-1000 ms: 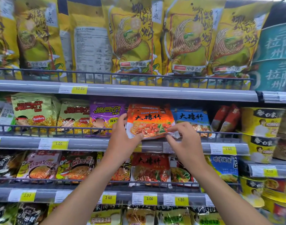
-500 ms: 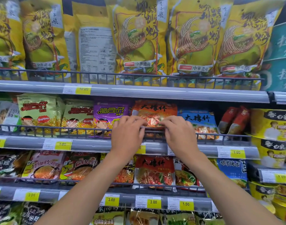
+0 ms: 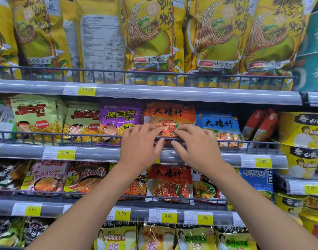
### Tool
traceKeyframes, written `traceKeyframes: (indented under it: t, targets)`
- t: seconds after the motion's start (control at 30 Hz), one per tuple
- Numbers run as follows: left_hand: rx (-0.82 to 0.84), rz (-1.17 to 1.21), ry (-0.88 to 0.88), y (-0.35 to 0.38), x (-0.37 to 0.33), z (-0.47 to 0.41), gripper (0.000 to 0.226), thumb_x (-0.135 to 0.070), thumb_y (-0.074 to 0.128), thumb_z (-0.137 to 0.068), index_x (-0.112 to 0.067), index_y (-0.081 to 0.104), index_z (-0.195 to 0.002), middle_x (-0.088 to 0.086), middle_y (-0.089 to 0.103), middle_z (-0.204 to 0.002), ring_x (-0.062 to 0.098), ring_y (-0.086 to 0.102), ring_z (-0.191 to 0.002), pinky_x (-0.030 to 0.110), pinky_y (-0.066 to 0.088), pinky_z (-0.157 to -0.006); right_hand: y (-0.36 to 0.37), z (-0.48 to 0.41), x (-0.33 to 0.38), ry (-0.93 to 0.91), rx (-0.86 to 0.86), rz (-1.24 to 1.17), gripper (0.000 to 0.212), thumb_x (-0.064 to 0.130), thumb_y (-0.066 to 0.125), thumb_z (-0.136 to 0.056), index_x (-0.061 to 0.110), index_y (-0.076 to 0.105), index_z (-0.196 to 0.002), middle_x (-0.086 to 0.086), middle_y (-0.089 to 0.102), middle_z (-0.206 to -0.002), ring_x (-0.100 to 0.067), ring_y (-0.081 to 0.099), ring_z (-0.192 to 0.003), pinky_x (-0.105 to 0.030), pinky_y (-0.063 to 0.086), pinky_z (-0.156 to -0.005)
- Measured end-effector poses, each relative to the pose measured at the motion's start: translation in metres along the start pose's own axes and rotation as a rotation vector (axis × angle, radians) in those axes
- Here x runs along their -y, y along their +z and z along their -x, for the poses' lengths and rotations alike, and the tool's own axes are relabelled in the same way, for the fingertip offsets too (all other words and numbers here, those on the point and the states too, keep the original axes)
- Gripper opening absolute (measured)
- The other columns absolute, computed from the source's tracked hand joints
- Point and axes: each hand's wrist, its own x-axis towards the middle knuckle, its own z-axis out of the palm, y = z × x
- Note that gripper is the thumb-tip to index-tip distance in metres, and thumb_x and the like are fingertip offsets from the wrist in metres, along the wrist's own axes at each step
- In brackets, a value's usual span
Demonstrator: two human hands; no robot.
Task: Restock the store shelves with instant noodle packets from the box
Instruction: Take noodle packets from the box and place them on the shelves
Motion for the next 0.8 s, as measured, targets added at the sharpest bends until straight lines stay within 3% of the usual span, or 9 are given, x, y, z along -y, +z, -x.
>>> traceKeyframes:
  t: [0.2,0.43,0.57,0.7,0.8]
  targets:
    - [0.044,-0.018,0.033,-0.001,0.002,-0.001,0.046,-0.057,0.039,-0.094,-0.04,0.059,-0.132,-0.013,0.06,-0.126,0.019,0.057,-0.114,0.05,0.039,-0.104,-0.002,0.0,-0.002,-0.011,0.092,0.008,0.055,0.064,0.033,-0.096,0.034,0.059,-0.134,0.014,0.053,-0.137,-0.011,0.05,-0.128,-0.049,0.036,-0.108]
    - [0.083,-0.017,0.046,-0.003,0.003,0.01,0.044,-0.057,0.039,-0.094,-0.04,0.061,-0.128,-0.012,0.061,-0.12,0.019,0.059,-0.11,0.054,0.036,-0.108,-0.003,0.009,0.0,-0.015,0.11,0.032,0.058,0.067,0.03,-0.094,0.034,0.06,-0.131,0.012,0.058,-0.122,-0.016,0.053,-0.117,-0.047,0.039,-0.102]
    - [0.073,0.006,0.026,-0.009,0.002,0.004,0.04,-0.055,0.042,-0.093,-0.04,0.062,-0.124,-0.013,0.06,-0.123,0.019,0.056,-0.116,0.052,0.037,-0.107,-0.007,0.001,-0.001,0.005,0.13,0.01,0.053,0.065,0.03,-0.096,0.035,0.059,-0.129,0.013,0.059,-0.121,-0.015,0.053,-0.117,-0.043,0.037,-0.101]
    - [0.05,0.0,0.031,-0.011,-0.002,0.002,0.045,-0.053,0.045,-0.093,-0.038,0.055,-0.133,-0.01,0.053,-0.14,0.018,0.05,-0.128,0.046,0.04,-0.105,-0.006,0.002,-0.002,0.042,0.066,0.002,0.048,0.061,0.035,-0.095,0.034,0.06,-0.126,0.012,0.056,-0.123,-0.014,0.053,-0.115,-0.041,0.039,-0.098]
    - [0.076,0.013,0.038,-0.006,-0.002,0.009,0.041,-0.053,0.045,-0.094,-0.037,0.061,-0.128,-0.01,0.057,-0.136,0.019,0.057,-0.118,0.042,0.042,-0.097,-0.004,0.007,0.0,0.038,0.121,-0.039,0.05,0.062,0.035,-0.096,0.034,0.059,-0.129,0.015,0.056,-0.126,-0.011,0.054,-0.116,-0.042,0.038,-0.101]
